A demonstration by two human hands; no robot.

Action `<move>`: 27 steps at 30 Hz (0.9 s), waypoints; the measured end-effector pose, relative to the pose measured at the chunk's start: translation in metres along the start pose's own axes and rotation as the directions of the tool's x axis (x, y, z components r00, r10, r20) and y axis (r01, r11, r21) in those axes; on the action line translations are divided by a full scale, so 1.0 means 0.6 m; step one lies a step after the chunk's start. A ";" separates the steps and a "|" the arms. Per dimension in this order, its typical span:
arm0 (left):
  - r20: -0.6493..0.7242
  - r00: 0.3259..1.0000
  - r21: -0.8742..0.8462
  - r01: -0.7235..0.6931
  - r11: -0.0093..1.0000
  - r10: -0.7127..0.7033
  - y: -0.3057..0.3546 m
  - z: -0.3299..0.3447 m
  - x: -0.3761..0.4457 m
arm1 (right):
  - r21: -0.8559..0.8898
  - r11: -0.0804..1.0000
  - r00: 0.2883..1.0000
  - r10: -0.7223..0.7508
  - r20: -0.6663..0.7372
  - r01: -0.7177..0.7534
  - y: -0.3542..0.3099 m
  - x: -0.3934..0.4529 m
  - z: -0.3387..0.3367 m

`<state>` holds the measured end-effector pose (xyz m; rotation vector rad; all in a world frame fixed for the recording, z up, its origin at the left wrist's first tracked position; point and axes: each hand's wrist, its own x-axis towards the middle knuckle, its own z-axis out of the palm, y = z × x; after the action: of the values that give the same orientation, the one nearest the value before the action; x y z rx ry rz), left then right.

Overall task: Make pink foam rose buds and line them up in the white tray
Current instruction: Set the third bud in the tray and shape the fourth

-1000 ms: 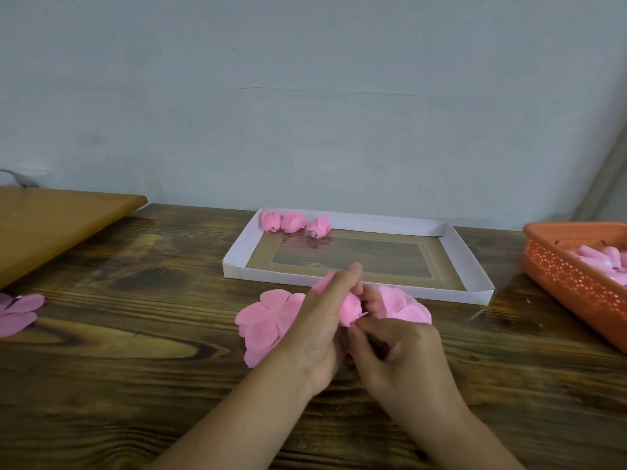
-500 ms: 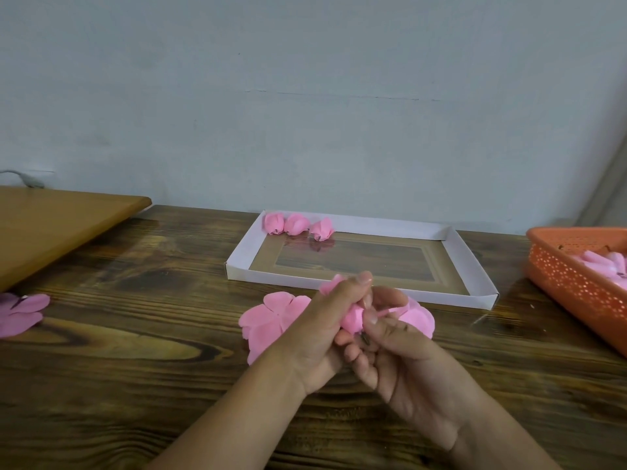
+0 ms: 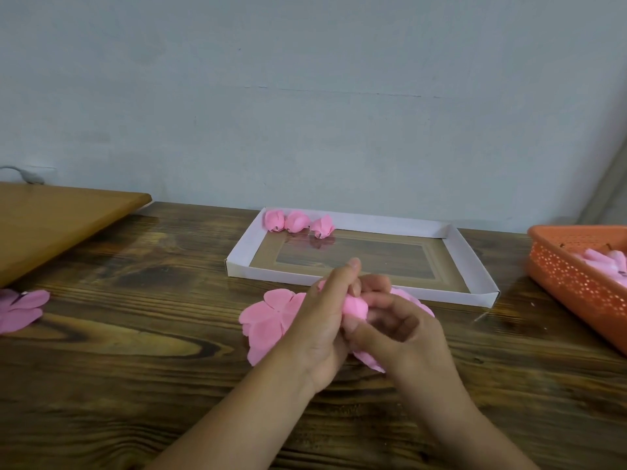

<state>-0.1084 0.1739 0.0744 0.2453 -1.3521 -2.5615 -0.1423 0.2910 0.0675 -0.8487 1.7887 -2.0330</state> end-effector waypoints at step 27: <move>-0.076 0.996 -0.151 0.037 0.988 -0.048 -0.006 0.003 0.005 | -0.001 1.000 0.995 0.010 -0.097 -0.010 0.022 -0.001 0.010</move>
<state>-0.1122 0.1763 0.0721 0.3482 -1.1331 -2.6420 -0.1403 0.2843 0.0547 -0.7514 1.8410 -2.1008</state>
